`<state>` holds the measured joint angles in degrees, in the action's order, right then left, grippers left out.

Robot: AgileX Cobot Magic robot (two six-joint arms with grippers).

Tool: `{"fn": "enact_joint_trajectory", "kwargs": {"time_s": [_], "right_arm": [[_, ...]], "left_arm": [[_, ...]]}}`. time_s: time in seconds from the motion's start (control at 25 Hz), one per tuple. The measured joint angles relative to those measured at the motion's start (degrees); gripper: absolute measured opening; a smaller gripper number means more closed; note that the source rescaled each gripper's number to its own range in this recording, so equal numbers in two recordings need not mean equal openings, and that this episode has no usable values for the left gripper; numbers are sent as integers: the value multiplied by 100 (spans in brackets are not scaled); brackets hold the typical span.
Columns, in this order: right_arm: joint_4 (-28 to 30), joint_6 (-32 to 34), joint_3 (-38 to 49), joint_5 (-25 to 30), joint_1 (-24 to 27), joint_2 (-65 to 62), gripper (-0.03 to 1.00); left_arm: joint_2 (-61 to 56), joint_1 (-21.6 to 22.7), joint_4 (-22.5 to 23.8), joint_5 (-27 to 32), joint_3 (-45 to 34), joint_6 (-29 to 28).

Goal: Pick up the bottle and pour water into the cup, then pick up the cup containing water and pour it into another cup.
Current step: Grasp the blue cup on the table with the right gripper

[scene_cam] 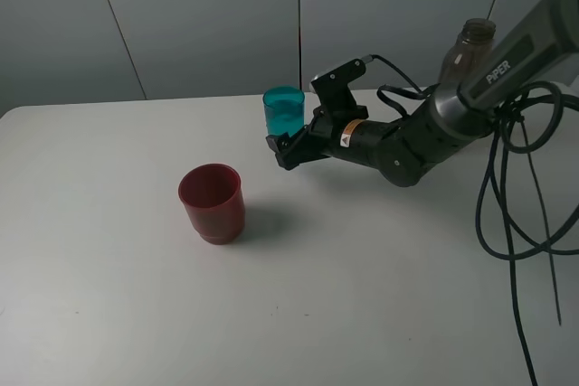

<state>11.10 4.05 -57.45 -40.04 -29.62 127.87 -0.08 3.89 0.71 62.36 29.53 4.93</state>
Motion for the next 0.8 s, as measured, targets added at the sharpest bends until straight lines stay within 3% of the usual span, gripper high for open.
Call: {"fn": "enact_joint_trajectory", "kwargs": {"time_s": [0.8], "right_arm": [[-287,-19,-848,-114,0,738,100]], "left_arm": [[0,0,0,0,0,0]]}}
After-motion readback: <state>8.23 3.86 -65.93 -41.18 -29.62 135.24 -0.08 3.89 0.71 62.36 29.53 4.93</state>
